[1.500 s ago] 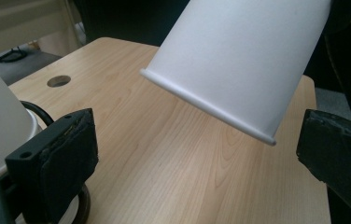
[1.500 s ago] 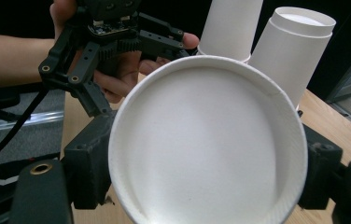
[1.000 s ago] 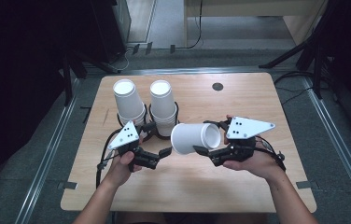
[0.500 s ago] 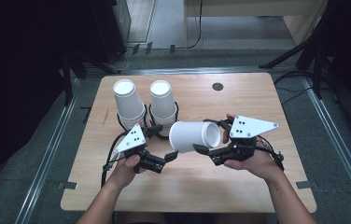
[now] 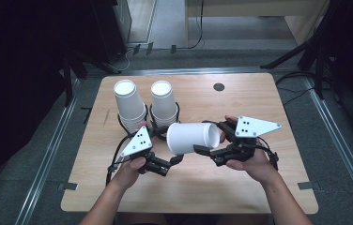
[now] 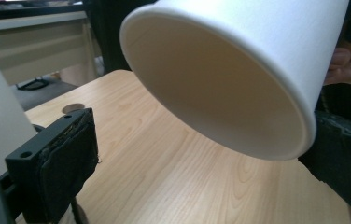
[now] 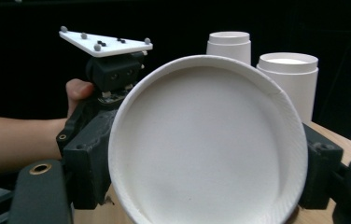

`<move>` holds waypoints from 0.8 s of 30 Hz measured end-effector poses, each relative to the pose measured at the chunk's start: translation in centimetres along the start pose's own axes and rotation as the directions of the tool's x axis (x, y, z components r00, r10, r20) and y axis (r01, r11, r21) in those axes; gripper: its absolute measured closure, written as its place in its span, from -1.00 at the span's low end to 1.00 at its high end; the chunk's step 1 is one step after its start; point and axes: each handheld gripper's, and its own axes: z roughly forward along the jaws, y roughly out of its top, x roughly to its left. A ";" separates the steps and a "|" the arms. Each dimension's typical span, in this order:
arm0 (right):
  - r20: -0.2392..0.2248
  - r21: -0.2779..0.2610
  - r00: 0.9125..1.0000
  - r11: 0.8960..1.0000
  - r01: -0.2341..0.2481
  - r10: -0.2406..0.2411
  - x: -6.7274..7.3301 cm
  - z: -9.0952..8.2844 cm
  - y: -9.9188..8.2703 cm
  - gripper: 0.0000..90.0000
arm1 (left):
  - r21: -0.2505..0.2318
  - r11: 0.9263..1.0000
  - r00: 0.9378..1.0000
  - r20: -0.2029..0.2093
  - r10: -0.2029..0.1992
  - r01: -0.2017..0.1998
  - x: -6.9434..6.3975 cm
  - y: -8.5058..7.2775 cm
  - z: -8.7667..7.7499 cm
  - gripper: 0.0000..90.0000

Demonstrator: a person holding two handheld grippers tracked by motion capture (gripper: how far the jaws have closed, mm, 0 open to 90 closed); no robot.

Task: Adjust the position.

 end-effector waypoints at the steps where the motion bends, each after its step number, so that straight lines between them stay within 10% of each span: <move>1: -0.004 -0.003 1.000 1.000 -0.002 0.002 0.0 0.0 0.0 -0.49 | 0.003 1.000 1.000 0.012 0.000 0.000 0.0 0.0 0.0 -1.00; 24: -0.090 0.011 0.995 0.999 -0.036 0.037 0.2 0.8 -0.4 -0.49 | -0.022 1.000 0.992 0.123 0.003 0.000 -0.3 0.4 0.6 -1.00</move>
